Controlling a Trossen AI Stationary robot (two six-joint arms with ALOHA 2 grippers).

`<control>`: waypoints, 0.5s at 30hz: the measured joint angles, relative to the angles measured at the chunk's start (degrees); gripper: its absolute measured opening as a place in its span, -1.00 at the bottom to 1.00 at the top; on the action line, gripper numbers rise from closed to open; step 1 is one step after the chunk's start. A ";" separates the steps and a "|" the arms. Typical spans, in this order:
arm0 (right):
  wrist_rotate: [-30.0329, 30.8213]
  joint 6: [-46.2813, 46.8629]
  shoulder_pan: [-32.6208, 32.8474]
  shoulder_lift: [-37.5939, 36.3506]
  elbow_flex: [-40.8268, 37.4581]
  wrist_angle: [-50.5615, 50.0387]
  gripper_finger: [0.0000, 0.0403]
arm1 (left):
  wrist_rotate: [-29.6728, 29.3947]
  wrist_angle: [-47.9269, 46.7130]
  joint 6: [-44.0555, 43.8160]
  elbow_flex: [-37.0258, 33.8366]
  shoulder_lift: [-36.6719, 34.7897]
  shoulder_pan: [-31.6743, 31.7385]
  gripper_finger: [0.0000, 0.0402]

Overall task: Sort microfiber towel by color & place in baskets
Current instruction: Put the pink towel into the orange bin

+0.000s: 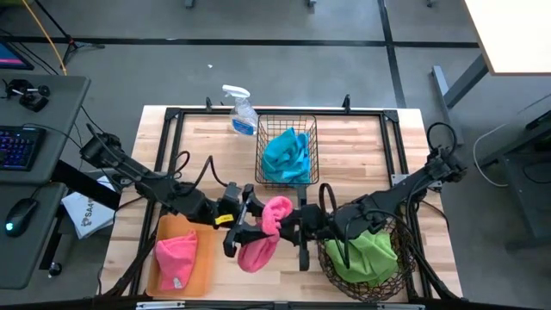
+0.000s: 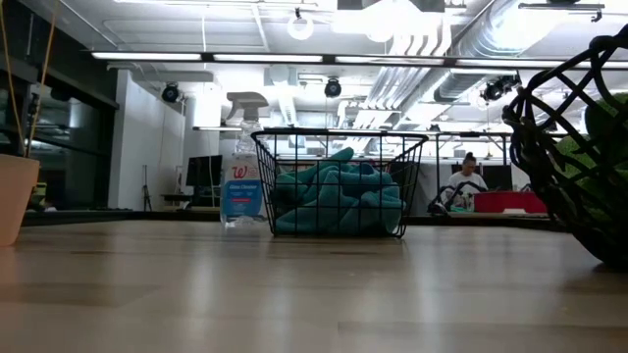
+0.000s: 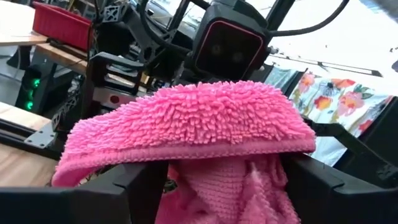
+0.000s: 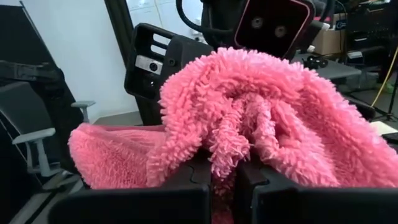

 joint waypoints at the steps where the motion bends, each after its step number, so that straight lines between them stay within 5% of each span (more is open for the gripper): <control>1: -0.01 -0.01 0.00 0.00 0.00 0.01 -0.97 | 0.02 0.00 0.06 0.00 0.00 0.17 0.21; 4: 0.98 0.82 0.08 0.00 0.00 -0.10 -0.93 | 0.39 -0.58 0.82 0.02 -0.24 0.64 0.00; 9: 3.27 2.80 0.86 0.02 -0.04 -2.32 -0.66 | 1.40 -8.80 1.01 0.26 -2.68 1.37 -0.84; 15: 10.34 3.31 3.01 -3.39 0.12 -11.85 -0.05 | -0.57 -30.61 -4.78 -0.15 -9.35 0.85 -0.96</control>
